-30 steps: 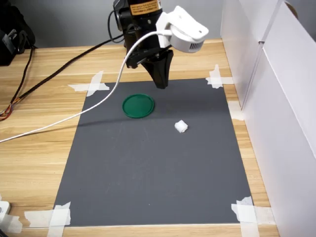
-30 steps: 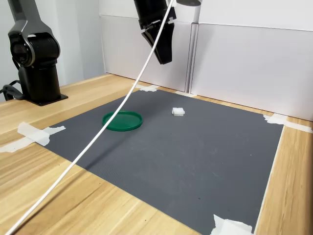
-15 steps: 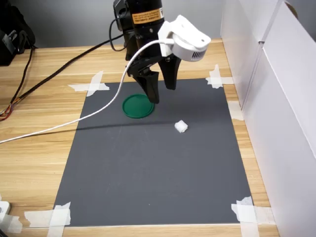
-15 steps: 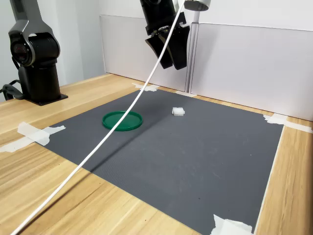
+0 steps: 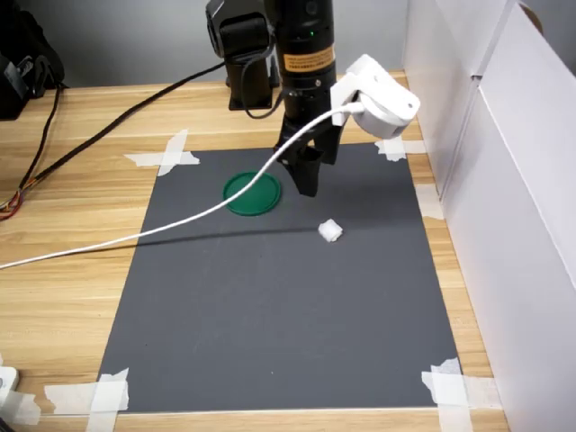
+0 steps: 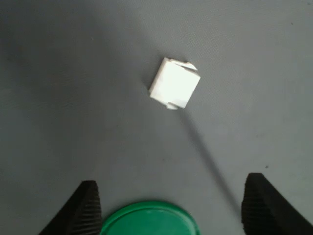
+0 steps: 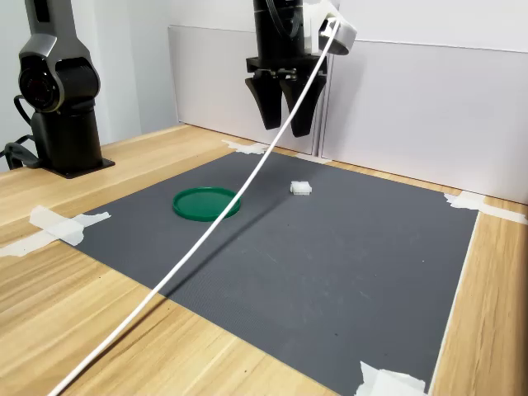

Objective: Grasp a white terminal and put it in the green lid.

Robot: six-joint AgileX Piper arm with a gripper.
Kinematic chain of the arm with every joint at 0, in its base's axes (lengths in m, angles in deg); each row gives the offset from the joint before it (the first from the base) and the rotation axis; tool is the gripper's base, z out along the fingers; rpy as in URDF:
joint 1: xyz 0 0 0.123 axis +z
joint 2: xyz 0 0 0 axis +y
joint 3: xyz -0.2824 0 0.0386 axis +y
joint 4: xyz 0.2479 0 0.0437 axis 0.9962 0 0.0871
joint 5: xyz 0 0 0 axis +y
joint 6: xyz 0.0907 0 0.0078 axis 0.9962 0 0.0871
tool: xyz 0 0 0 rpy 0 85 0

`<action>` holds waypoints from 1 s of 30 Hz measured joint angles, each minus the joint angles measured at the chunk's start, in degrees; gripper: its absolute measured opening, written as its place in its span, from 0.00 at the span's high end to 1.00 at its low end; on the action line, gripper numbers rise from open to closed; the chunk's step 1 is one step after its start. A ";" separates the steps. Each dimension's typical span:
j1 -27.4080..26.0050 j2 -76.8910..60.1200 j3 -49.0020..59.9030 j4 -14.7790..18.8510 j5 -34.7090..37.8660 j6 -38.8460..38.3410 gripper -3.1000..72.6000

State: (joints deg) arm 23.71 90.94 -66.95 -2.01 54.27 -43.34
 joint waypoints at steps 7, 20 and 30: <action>0.00 3.61 -0.10 -0.35 -2.02 0.00 0.03; 0.00 7.11 -0.10 0.36 -4.31 0.00 0.04; 0.00 8.29 -0.10 0.36 -4.31 0.00 0.04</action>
State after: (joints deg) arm 23.71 99.22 -67.05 -1.65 49.97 -43.34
